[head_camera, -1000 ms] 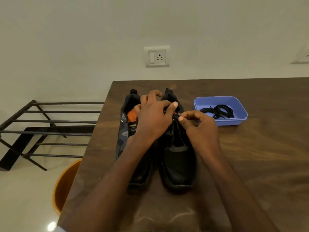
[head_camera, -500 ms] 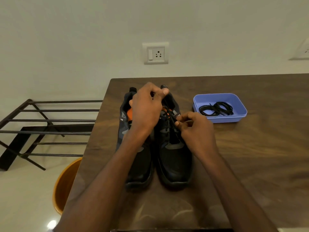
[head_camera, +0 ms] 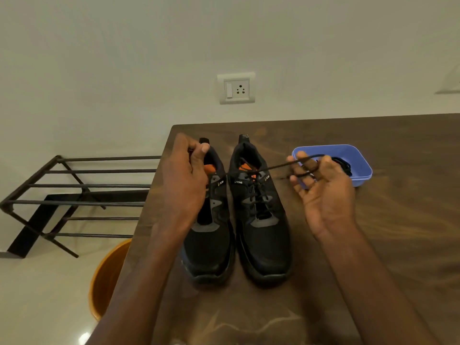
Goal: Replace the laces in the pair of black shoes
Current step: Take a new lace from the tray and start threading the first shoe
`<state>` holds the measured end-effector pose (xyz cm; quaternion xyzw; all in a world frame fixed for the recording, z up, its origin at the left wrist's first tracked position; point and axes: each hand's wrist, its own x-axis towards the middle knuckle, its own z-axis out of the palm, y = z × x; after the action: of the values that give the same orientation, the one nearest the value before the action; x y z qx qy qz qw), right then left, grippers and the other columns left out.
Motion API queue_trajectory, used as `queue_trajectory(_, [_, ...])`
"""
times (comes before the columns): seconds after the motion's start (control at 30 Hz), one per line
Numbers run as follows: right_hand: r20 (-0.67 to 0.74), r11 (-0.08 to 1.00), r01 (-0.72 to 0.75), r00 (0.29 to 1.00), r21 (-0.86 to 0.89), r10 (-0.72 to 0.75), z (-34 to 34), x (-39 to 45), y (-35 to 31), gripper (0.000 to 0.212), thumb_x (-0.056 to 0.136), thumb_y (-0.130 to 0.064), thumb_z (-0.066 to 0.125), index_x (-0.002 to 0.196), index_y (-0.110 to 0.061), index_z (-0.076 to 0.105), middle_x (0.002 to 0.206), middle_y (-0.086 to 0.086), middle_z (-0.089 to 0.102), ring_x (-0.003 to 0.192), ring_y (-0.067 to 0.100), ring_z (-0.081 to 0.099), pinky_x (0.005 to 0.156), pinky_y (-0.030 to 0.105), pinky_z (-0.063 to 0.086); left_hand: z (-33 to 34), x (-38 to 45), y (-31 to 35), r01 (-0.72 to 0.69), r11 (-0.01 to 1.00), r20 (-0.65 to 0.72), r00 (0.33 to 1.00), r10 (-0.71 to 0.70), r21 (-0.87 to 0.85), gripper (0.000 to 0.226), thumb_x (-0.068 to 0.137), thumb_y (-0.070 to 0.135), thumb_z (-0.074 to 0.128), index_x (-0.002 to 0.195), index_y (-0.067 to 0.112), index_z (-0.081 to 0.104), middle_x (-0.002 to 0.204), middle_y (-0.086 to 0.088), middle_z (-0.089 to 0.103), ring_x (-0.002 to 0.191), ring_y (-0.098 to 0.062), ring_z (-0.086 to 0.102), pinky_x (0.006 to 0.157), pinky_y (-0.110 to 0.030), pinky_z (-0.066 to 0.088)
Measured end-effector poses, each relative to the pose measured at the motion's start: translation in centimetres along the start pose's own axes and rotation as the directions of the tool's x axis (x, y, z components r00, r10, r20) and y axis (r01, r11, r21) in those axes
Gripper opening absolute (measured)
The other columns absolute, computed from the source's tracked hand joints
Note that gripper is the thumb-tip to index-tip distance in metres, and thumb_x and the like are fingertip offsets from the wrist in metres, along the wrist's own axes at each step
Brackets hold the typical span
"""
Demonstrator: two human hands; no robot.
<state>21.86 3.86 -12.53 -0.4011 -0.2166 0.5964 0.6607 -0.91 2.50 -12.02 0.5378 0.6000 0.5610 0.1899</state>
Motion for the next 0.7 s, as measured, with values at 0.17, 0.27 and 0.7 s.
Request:
queue_trajectory(0.17, [-0.226,0.985,0.071,0.968,-0.156,-0.105,-2.2,1.3,-1.2,0.021,0.104,-0.023,0.048,0.096,-0.009,0.061,0.071,0.000,0.063,0.068,0.017,0.069,0.065,0.029,0.049,-0.9,0.4,-0.4,-0.323,0.761,0.252,0.944,0.214,0.563,0.036,0.091,0.066,0.058,0.103,0.033,0.068,0.105,0.008,0.053,0.102,-0.019,0.050,0.084,-0.041,0.046])
queue_trajectory(0.27, [-0.054,0.361,0.093,0.925,-0.928,-0.376,-2.2,0.9,0.4,0.023,0.093,-0.024,0.068,0.114,-0.017,0.062,0.110,0.003,0.068,0.101,0.023,0.066,0.082,0.042,0.054,0.1,-1.0,0.1,-0.382,0.660,0.322,0.922,0.217,0.647,0.031,0.087,0.063,0.066,0.107,0.040,0.070,0.131,0.007,0.049,0.127,-0.021,0.040,0.101,-0.047,0.029])
queue_trajectory(0.7, [0.624,0.278,0.603,0.781,-0.748,-0.015,-1.1,0.6,3.6,0.059,0.096,-0.031,0.072,0.150,-0.030,0.047,0.153,-0.013,0.049,0.134,-0.004,0.044,0.109,0.015,0.039,4.8,-1.6,-0.4,-0.203,0.939,0.206,0.967,0.148,0.277,0.008,0.090,0.031,0.076,0.093,0.038,0.076,0.099,0.017,0.066,0.095,-0.001,0.063,0.098,-0.046,0.046])
